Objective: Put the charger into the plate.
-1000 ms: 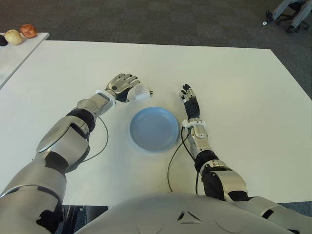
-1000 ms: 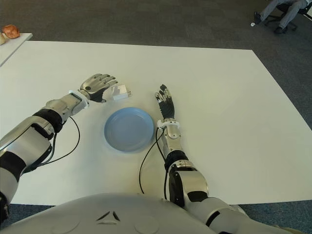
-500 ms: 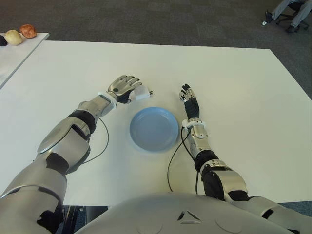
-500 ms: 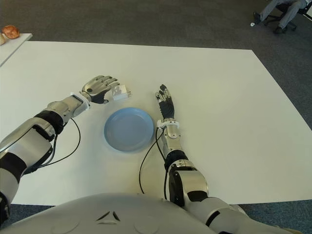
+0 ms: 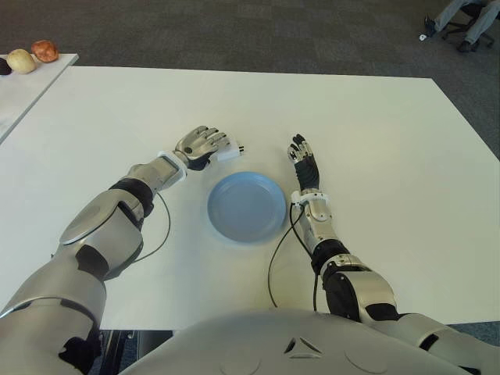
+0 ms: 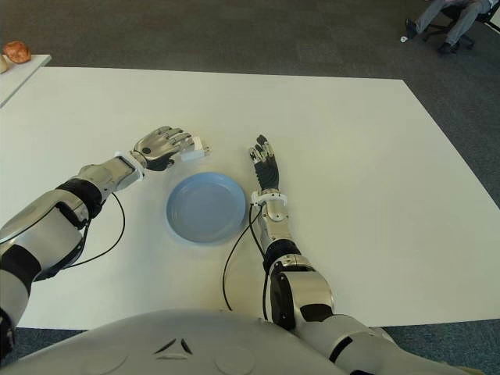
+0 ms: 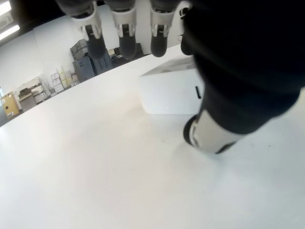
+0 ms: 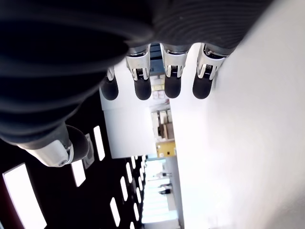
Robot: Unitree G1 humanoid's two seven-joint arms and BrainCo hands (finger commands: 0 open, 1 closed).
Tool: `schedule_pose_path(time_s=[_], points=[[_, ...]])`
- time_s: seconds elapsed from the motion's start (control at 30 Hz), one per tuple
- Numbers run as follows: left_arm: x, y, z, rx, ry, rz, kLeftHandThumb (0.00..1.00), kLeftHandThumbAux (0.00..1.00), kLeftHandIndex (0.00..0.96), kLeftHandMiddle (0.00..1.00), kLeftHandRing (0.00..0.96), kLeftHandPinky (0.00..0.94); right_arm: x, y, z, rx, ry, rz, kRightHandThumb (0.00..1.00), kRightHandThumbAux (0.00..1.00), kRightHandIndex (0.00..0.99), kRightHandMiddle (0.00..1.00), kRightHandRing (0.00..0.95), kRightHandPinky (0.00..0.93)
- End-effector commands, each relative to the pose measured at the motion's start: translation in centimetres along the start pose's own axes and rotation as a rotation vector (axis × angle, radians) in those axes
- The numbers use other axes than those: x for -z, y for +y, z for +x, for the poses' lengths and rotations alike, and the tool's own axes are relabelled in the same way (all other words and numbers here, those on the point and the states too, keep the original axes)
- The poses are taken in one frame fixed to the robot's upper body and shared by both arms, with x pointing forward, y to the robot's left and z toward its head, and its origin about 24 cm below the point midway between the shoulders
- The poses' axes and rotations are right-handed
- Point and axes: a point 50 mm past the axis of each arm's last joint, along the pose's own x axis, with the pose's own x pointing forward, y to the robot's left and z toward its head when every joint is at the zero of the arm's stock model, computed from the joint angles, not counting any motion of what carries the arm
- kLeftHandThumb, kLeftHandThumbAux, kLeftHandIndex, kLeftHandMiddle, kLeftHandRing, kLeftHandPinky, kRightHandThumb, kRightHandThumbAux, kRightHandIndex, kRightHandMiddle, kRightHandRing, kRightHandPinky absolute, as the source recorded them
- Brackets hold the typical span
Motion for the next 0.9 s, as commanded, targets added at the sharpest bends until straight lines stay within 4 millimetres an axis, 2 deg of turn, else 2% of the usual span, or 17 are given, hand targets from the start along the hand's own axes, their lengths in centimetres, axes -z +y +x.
schedule_pose_path(time_s=[0.03, 0.37, 0.73, 0.9], points=[[-0.8, -3.5, -1.9, 0.161, -0.049, 0.08, 0.0, 0.778, 0.0, 0.0, 0.0, 0.0, 2.8, -0.8, -1.7, 0.033, 0.157, -0.009, 0.0, 0.493, 0.034, 0.051, 0.037, 0.054], [-1.0, -4.7, -2.9, 0.19, -0.085, 0.177, 0.0, 0.75, 0.0, 0.0, 0.0, 0.0, 2.8, -0.8, -1.7, 0.037, 0.15, -0.003, 0.0, 0.493, 0.041, 0.054, 0.04, 0.058], [0.3, -5.0, -4.6, 0.187, -0.079, 0.223, 0.0, 0.689, 0.0, 0.0, 0.0, 0.0, 2.7, -0.9, -1.7, 0.037, 0.143, 0.0, 0.0, 0.479, 0.048, 0.064, 0.047, 0.071], [1.6, -5.0, -6.4, 0.187, -0.078, 0.25, 0.0, 0.664, 0.0, 0.0, 0.0, 0.0, 2.7, -0.9, -1.8, 0.038, 0.141, 0.004, 0.0, 0.482, 0.049, 0.064, 0.048, 0.07]])
